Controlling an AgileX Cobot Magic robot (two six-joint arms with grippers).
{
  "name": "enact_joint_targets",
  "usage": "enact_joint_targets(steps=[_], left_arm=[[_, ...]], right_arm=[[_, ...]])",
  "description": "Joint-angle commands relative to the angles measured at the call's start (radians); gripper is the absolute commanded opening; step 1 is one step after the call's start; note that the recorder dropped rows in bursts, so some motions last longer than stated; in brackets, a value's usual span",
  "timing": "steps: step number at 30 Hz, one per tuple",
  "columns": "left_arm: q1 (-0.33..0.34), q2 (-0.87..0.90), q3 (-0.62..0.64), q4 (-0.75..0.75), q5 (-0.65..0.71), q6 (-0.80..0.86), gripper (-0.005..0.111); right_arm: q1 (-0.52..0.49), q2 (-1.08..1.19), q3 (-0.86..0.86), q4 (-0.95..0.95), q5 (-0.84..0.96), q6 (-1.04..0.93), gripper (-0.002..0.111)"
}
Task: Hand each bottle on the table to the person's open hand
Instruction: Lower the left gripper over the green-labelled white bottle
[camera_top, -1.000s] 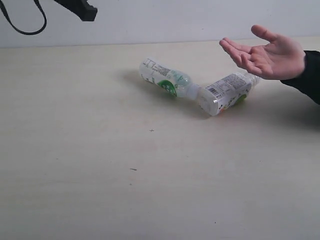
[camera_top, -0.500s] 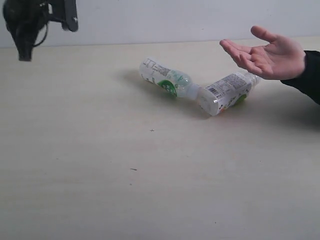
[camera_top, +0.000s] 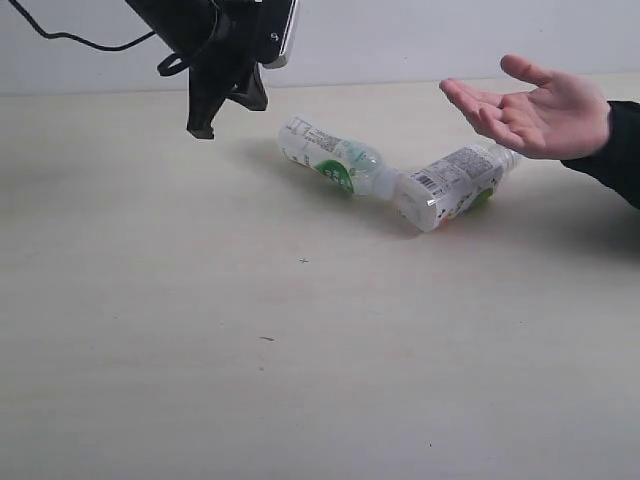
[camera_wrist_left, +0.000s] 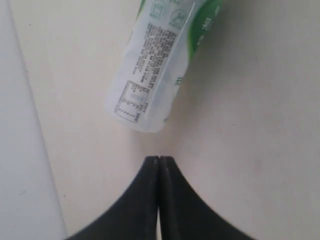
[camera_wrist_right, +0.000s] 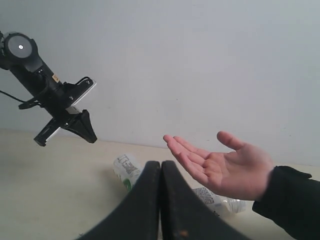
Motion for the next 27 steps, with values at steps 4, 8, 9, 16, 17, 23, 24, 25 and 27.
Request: enact_joint_targets(steps=[4, 8, 9, 16, 17, 23, 24, 25, 27], left_arm=[[-0.033, 0.067, -0.028, -0.026, -0.127, 0.048, 0.008], [-0.062, 0.092, -0.028, -0.010, -0.172, 0.050, 0.037], [-0.068, 0.097, -0.028, -0.010, -0.179, 0.054, 0.046], [-0.075, 0.141, -0.028, -0.003, -0.222, 0.063, 0.066], [-0.075, 0.144, -0.028, 0.002, -0.222, 0.075, 0.066], [-0.077, 0.156, -0.016, 0.014, -0.242, 0.167, 0.066], [-0.079, 0.156, -0.016, 0.014, -0.248, 0.173, 0.066], [-0.079, 0.156, -0.016, 0.014, -0.258, 0.182, 0.066], [-0.082, 0.158, -0.016, 0.014, -0.277, 0.182, 0.066]], right_arm=[[0.003, -0.004, 0.004, 0.002, -0.005, 0.001, 0.000], [0.003, -0.004, 0.004, 0.002, -0.005, 0.001, 0.000], [0.003, -0.004, 0.004, 0.002, -0.005, 0.001, 0.000], [0.003, -0.004, 0.004, 0.002, -0.005, 0.001, 0.000], [0.003, -0.004, 0.004, 0.002, -0.005, 0.001, 0.000], [0.003, -0.004, 0.004, 0.002, -0.005, 0.001, 0.000], [0.003, -0.004, 0.004, 0.002, -0.005, 0.001, 0.000], [0.003, -0.004, 0.004, 0.002, -0.005, 0.002, 0.000], [0.003, -0.004, 0.004, 0.002, -0.005, 0.002, 0.000]])
